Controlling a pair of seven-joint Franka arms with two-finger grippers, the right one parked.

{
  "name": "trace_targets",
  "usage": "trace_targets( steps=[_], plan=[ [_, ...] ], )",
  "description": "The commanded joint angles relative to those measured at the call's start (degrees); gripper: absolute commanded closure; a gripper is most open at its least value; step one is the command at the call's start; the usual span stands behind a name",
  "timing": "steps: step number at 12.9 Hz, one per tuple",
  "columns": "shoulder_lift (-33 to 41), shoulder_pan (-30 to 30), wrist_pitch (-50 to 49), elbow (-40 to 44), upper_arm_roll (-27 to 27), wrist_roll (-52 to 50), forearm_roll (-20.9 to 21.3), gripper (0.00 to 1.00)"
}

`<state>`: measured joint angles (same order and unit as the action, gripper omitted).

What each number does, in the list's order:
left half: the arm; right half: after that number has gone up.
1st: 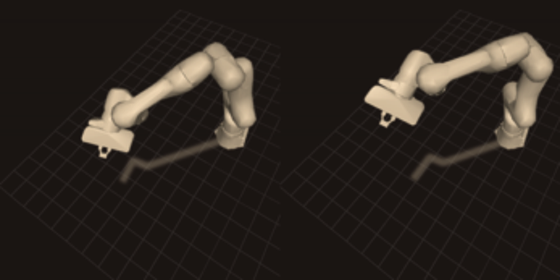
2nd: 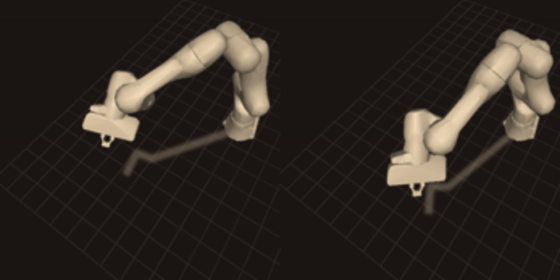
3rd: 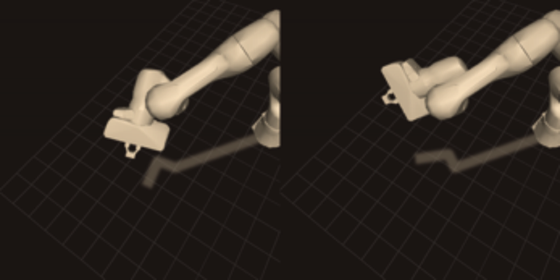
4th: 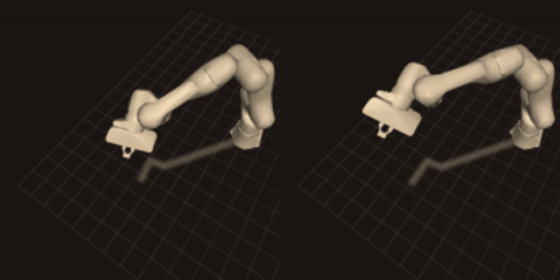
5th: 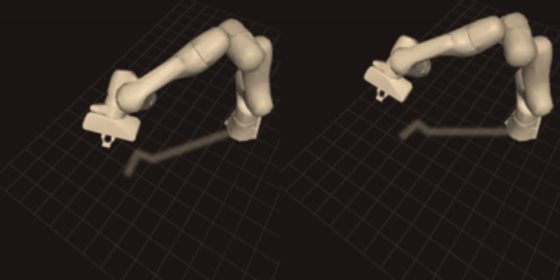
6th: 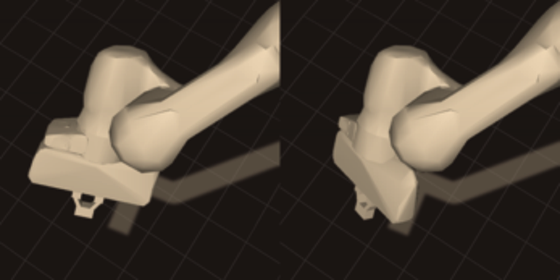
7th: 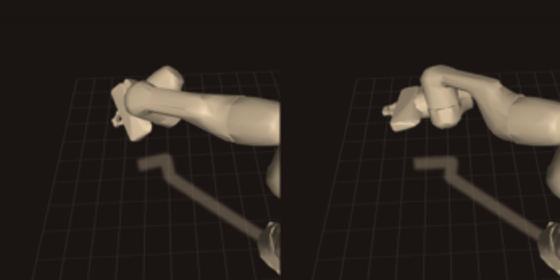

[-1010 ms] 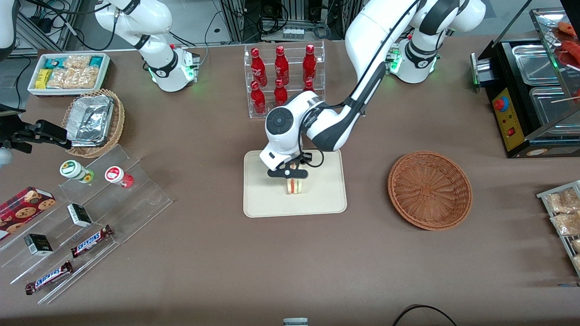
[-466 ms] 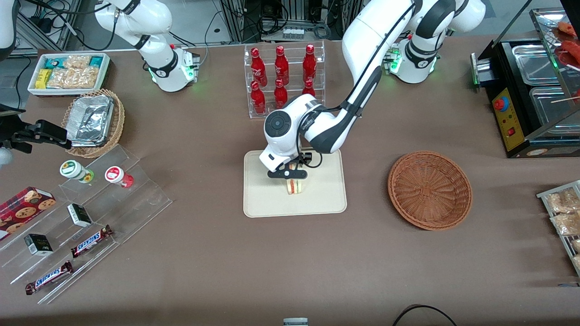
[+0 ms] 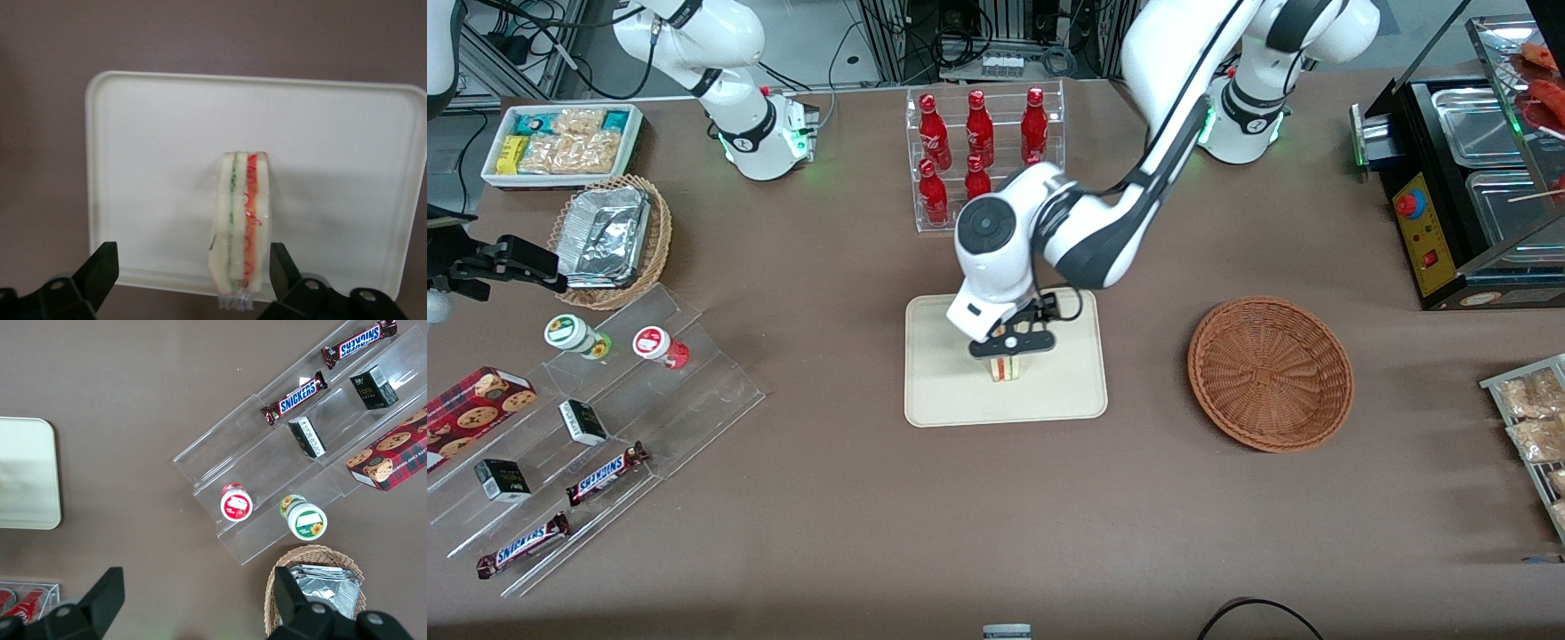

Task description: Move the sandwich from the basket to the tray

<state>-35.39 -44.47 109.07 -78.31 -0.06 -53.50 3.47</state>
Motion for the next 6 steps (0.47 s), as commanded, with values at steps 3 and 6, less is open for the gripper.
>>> trace_targets(
  steps=[3, 6],
  plan=[
    [9.98, 1.22, -9.47, -1.94, -5.91, -4.6, 0.31, 0.0],
    [15.68, 7.02, -13.52, -1.94, -5.83, -3.02, 0.31, 0.0]
  ],
)
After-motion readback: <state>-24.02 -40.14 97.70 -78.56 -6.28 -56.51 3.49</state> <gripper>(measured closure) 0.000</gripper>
